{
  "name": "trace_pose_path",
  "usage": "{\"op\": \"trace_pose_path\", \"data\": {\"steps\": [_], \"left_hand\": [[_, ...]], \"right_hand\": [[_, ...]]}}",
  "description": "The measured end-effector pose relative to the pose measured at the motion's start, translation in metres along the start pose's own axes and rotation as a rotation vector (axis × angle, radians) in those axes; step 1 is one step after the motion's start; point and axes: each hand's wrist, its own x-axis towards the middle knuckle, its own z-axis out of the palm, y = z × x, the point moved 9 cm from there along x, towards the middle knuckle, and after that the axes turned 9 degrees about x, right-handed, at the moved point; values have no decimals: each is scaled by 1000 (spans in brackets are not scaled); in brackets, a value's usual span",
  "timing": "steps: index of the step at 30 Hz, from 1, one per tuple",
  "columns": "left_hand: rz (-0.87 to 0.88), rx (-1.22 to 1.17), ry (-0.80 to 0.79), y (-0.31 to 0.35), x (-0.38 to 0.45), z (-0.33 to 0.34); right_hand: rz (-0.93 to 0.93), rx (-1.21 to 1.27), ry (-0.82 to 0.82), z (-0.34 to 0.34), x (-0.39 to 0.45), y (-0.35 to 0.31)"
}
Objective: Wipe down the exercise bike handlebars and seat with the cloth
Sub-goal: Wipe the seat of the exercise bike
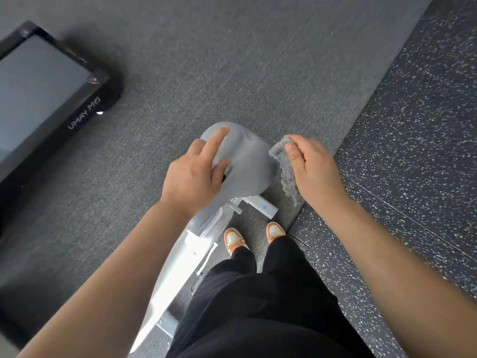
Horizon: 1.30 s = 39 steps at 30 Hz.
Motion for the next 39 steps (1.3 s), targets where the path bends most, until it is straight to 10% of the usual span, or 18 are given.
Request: {"op": "trace_pose_path", "data": {"steps": [39], "left_hand": [[-104,-29,-24,-33,-17,-4]], "right_hand": [[-199,-88,-134,66,30,-30]]}}
